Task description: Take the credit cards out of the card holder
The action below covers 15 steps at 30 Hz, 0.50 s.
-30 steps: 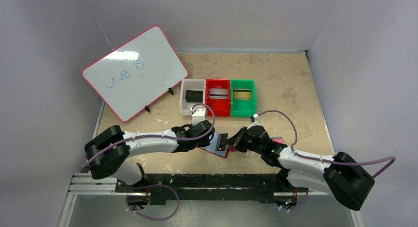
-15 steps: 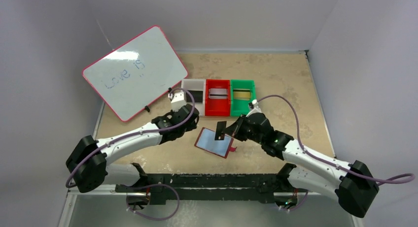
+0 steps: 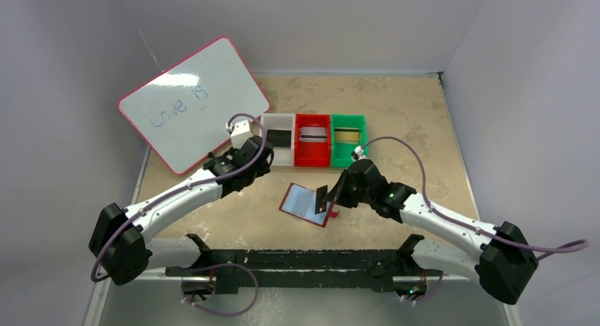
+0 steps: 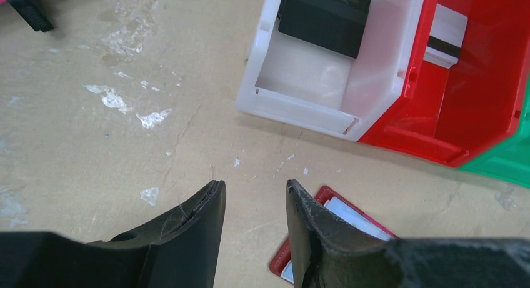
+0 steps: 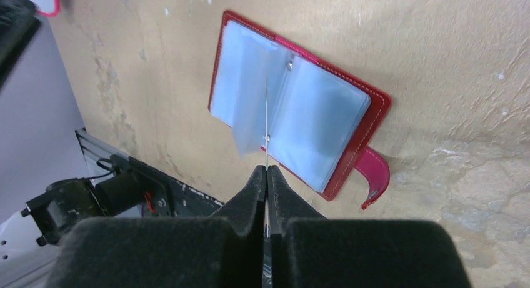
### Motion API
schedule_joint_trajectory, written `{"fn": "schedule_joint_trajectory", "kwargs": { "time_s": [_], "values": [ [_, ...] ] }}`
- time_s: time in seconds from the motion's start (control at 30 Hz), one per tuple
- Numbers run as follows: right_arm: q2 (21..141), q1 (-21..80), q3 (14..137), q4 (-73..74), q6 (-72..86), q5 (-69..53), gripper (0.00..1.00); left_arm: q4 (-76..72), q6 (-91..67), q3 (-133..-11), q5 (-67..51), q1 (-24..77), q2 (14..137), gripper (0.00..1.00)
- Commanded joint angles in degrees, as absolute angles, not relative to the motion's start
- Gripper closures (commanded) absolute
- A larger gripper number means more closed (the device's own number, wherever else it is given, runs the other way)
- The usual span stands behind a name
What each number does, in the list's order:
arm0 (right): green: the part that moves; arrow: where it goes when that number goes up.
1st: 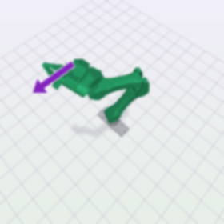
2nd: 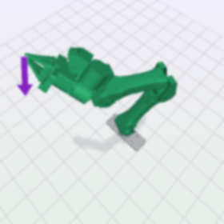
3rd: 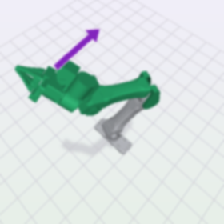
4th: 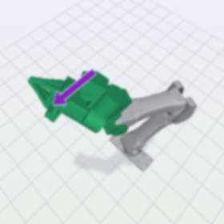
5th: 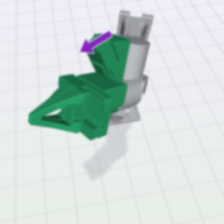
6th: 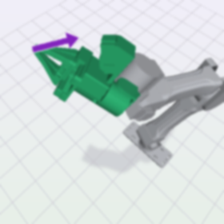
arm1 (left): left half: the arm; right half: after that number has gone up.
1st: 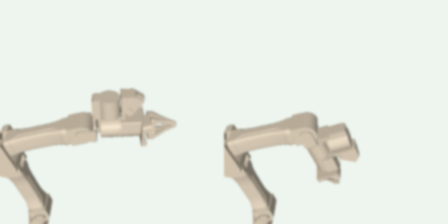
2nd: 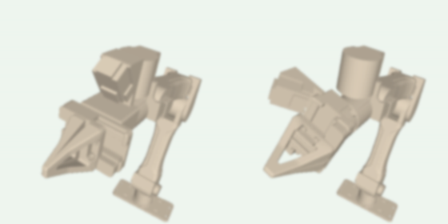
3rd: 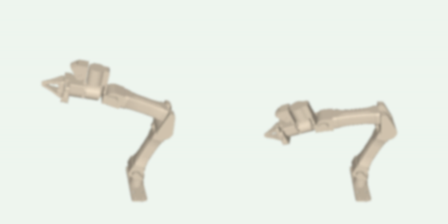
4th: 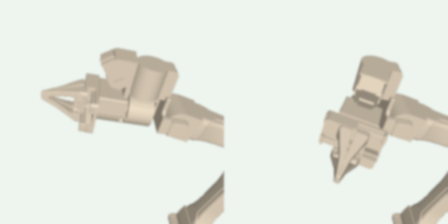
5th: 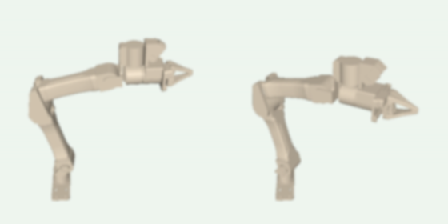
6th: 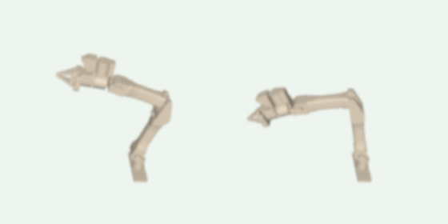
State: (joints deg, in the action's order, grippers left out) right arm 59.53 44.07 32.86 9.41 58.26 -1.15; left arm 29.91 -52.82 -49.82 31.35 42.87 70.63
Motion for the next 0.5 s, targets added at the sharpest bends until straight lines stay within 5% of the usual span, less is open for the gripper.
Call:
{"fn": "schedule_joint_trajectory", "kwargs": {
  "time_s": [0.0, 0.17, 0.3, 0.47],
  "values": [
    [63.48, 43.84, 32.61, 3.05, 60.66, -5.45, 1.0, 32.24, -50.37, -54.57, 34.41, 42.14, 69.17, 0.59],
    [72.64, 43.86, 31.73, -11.21, 61.43, -10.03, 1.0, 32.63, -50.86, -53.85, 34.63, 41.8, 67.99, 0.59],
    [77.51, 43.81, 35.78, -7.64, 59.48, -8.31, 1.0, 33.82, -50.94, -54.24, 35.44, 41.57, 68.0, 0.59],
    [69.71, 43.86, 38.87, 3.57, 56.91, 0.64, 1.0, 33.63, -50.95, -54.22, 36.37, 40.85, 66.99, 0.59]
  ]
}}
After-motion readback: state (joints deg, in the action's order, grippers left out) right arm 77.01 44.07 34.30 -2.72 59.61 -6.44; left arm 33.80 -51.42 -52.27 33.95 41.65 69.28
